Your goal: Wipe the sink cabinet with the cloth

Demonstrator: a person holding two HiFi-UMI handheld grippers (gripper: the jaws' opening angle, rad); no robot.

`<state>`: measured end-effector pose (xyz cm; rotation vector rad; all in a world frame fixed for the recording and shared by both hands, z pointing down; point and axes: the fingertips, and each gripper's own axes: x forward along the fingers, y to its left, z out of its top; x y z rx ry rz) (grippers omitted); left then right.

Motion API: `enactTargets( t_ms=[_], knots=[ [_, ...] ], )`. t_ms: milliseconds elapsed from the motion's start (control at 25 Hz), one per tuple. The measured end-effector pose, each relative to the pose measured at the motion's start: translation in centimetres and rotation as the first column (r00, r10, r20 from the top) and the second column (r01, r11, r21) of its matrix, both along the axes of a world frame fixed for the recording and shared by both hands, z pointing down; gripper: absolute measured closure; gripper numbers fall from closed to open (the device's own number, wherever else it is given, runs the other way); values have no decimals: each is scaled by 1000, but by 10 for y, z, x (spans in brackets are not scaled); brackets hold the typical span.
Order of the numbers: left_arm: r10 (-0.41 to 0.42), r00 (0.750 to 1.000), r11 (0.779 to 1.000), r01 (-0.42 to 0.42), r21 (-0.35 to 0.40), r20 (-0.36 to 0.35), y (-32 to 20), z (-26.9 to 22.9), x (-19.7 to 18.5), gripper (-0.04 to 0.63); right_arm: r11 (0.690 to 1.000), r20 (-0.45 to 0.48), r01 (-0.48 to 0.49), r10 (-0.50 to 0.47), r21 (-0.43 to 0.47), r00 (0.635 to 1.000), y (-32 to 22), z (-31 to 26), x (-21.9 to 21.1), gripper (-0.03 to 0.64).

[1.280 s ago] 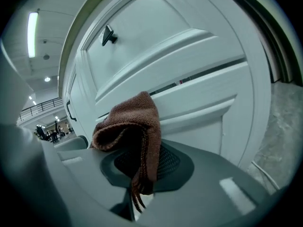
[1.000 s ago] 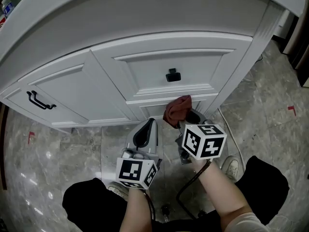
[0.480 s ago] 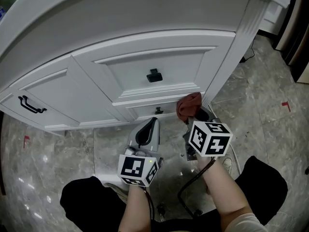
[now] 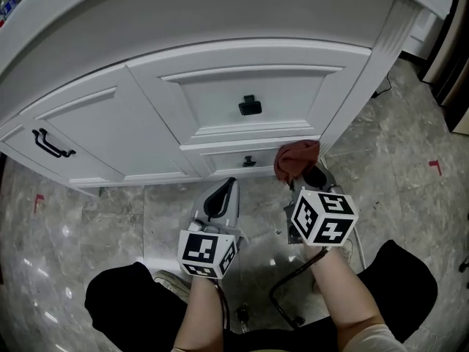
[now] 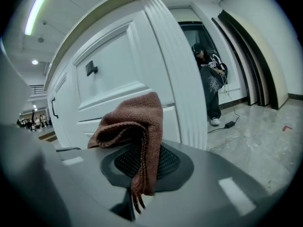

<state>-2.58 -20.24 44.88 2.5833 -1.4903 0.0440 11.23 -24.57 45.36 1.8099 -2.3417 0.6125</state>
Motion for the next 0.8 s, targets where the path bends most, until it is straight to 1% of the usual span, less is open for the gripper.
enactTargets(
  t_ms=[200, 360, 440, 600, 800],
  knots=[
    [-74, 997, 997, 74, -10, 13, 5, 6, -41, 595, 991, 36, 130, -129, -19, 991, 8, 20, -74, 538],
    [-135, 990, 990, 136, -22, 26, 9, 12, -77, 595, 971, 63, 236, -234, -28, 970, 13, 36, -141, 538],
    [-167, 986, 986, 167, -23, 31, 11, 15, -93, 595, 961, 77, 272, -269, -43, 960, 12, 47, -167, 538],
    [-222, 975, 975, 222, -19, 26, 13, 19, -121, 595, 946, 91, 318, -312, -65, 946, 5, 64, -207, 538],
    [-221, 974, 975, 222, -26, 43, 14, 27, -135, 595, 945, 133, 317, -304, -86, 943, -5, 75, -224, 538]
  ],
)
